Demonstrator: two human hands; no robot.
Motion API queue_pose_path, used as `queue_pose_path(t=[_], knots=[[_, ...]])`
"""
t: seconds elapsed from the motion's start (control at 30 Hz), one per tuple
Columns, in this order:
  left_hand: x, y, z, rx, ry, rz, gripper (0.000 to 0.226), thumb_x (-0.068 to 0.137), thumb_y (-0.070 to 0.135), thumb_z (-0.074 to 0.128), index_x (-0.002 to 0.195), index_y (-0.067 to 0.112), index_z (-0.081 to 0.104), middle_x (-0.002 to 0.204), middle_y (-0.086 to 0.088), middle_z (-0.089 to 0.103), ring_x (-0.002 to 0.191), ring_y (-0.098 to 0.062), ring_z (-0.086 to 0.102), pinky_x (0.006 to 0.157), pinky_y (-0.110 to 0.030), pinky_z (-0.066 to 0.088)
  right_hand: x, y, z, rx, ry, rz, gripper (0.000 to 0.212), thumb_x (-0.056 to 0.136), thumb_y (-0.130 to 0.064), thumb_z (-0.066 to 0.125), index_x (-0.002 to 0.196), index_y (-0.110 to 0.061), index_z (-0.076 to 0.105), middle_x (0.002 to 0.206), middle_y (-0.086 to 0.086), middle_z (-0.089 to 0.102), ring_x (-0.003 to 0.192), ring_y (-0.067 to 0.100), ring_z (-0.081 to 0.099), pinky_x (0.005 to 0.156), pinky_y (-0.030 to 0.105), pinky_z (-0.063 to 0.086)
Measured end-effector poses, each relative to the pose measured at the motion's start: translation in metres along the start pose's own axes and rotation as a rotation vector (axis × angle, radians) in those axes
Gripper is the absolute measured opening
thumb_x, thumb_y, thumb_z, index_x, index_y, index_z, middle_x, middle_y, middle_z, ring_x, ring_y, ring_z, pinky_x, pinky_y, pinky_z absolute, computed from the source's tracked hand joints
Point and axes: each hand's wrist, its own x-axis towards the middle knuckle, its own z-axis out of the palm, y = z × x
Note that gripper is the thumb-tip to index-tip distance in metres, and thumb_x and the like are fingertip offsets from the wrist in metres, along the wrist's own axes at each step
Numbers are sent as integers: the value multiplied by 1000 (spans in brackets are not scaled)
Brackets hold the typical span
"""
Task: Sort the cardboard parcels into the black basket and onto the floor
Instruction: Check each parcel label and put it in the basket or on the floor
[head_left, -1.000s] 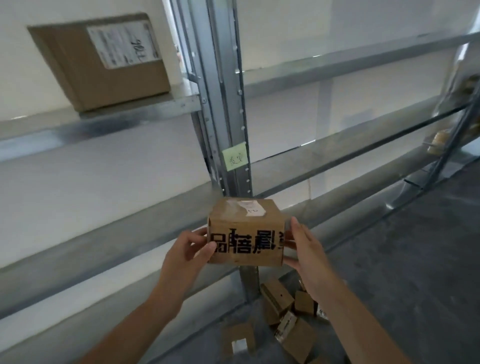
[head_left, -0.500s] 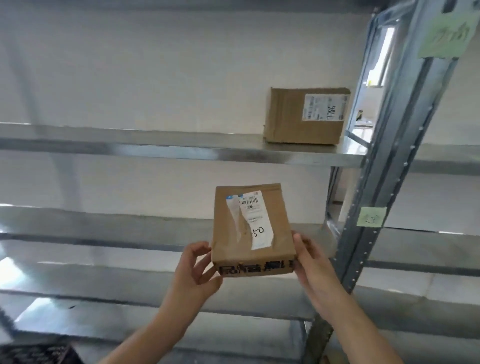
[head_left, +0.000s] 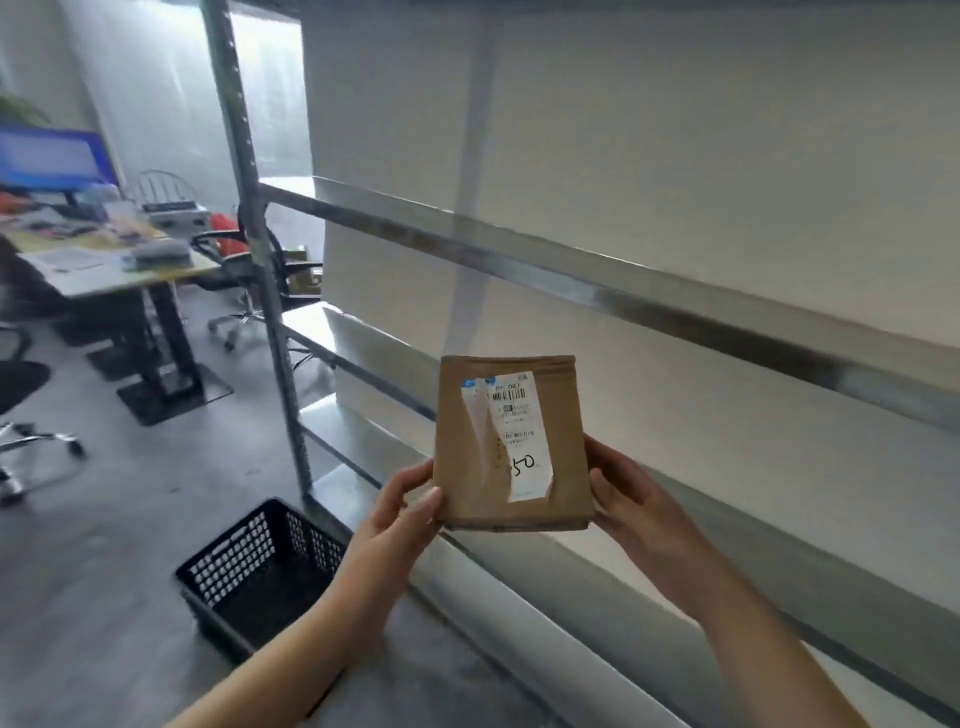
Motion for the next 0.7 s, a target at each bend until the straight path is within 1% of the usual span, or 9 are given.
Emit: queue_pose_path(t=[0.1, 0.17, 0.2, 0.3, 0.4, 0.5, 0.53, 0.6, 0.7], knots=[[7, 11, -58, 65, 79, 3, 33, 93, 23, 64, 125, 18, 60, 114, 3, 71, 111, -18, 66, 101, -37, 47, 54, 5, 56, 44, -97, 17, 39, 104, -31, 41, 141, -26, 51, 140, -7, 57, 133, 12, 50, 116, 44, 31], [12, 15, -94, 85, 162, 7, 31, 91, 21, 65, 122, 21, 62, 108, 3, 73, 106, -19, 68, 97, -36, 50, 86, 8, 94, 83, -194, 47, 47, 105, -40, 28, 143, -24, 49, 143, -8, 55, 136, 9, 46, 117, 42, 28], [14, 16, -112, 89, 201, 14, 32, 89, 22, 68, 120, 22, 63, 109, 0, 72, 106, -21, 68, 94, -36, 52, 100, 9, 112, 91, -236, 56, 51, 103, -44, 25, 145, -23, 47, 144, -9, 53, 137, 8, 44, 118, 42, 27], [17, 22, -161, 85, 299, 19, 38, 83, 23, 70, 120, 22, 61, 120, -3, 68, 110, -22, 66, 93, -35, 54, 137, 16, 165, 36, -317, 28, 51, 102, -45, 31, 146, -25, 44, 144, -9, 53, 137, 9, 45, 116, 42, 30], [16, 24, -203, 104, 392, 23, 37, 89, 15, 65, 125, 20, 58, 127, 1, 65, 118, -19, 62, 101, -36, 51, 166, 25, 213, 12, -343, 33, 43, 102, -39, 43, 144, -32, 46, 137, -12, 59, 130, 9, 52, 114, 44, 36], [17, 27, -235, 126, 461, 24, 35, 93, 15, 63, 125, 27, 58, 130, 6, 63, 123, -19, 59, 105, -42, 46, 191, 34, 250, 48, -394, 47, 40, 101, -34, 45, 140, -34, 48, 131, -12, 64, 124, 9, 58, 113, 43, 38], [19, 28, -244, 124, 487, 20, 35, 93, 15, 63, 125, 28, 58, 130, 6, 63, 123, -19, 59, 105, -41, 46, 200, 35, 261, 66, -413, 58, 40, 101, -33, 44, 140, -32, 48, 129, -11, 65, 122, 9, 59, 113, 42, 38], [23, 31, -259, 112, 536, 32, 35, 93, 12, 63, 125, 27, 58, 128, 6, 64, 122, -18, 60, 99, -32, 50, 219, 40, 281, 87, -451, 88, 43, 101, -33, 43, 143, -28, 45, 129, -9, 66, 122, 11, 60, 114, 42, 37], [33, 31, -276, 113, 599, 43, 35, 94, 9, 61, 126, 24, 57, 127, 6, 65, 118, -14, 62, 87, -20, 54, 251, 56, 307, 77, -509, 115, 49, 97, -38, 45, 145, -30, 44, 130, -10, 64, 123, 11, 59, 113, 42, 37]])
